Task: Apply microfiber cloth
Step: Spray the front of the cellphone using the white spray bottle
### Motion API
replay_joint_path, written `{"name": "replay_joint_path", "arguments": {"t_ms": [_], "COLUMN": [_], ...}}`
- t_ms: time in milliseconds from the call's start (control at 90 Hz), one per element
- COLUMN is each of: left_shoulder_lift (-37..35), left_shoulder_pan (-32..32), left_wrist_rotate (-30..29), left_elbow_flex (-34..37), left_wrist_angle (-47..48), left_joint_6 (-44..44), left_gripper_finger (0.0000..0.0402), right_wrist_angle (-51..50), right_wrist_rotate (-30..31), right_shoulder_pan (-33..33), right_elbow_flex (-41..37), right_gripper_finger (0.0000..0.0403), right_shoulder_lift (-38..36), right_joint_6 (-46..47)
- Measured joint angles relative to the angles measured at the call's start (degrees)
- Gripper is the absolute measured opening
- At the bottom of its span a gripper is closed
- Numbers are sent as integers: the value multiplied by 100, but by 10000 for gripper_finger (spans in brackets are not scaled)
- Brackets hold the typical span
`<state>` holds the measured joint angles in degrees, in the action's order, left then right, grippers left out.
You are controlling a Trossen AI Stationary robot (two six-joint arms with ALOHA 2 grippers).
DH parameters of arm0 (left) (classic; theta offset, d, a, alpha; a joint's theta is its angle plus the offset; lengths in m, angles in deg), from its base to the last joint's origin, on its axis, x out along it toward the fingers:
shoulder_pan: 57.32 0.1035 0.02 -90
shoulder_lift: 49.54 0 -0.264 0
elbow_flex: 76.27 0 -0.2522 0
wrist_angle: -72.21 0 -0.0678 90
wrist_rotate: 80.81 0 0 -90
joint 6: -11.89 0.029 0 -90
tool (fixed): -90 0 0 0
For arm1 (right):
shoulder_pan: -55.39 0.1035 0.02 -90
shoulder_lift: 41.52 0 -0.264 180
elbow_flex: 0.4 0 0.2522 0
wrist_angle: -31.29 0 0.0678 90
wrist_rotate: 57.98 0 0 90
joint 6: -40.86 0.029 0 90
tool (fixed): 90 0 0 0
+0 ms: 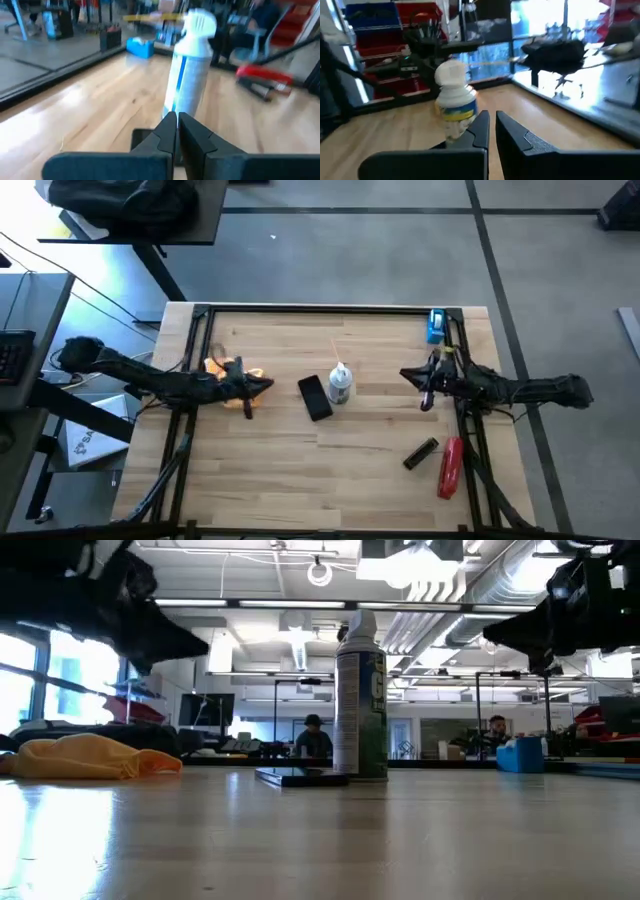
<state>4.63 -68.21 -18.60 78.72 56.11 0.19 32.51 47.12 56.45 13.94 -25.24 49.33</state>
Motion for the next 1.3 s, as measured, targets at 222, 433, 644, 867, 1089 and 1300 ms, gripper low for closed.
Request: {"name": "replay_joint_path", "arguments": {"t_ms": [222, 433, 644, 867, 1089, 1300], "left_shoulder_lift": [2051, 3395, 4482, 5381, 5434, 5068], "left_shoulder_pan": [5, 64, 153, -25, -768, -1738], "left_wrist_rotate": [-138, -343, -516, 153, 478, 498], "left_elbow_flex": [-1174, -1806, -2338, -2840, -2976, -2971], "left_wrist_angle": [-8, -4, -1, -17, 61, 396], "left_joint_6": [235, 104, -21, -99, -691, -1364], "left_gripper_finger": [0, 0, 0, 0, 0, 0], "right_wrist_angle": [470, 1184, 1926, 2024, 1702, 1692], "right_wrist_rotate": [-272, -89, 627, 1578, 1996, 2154], "right_shoulder_pan": [393, 1077, 1952, 2832, 3245, 3492], "right_elbow_flex": [0, 2, 7, 571, 1514, 2502], "right_gripper_finger": [0, 0, 0, 0, 0, 0], "right_shoulder_lift": [1151, 2047, 2907, 3913, 5312, 7021], "right_joint_6": [689, 976, 1259, 1290, 1154, 832]}}
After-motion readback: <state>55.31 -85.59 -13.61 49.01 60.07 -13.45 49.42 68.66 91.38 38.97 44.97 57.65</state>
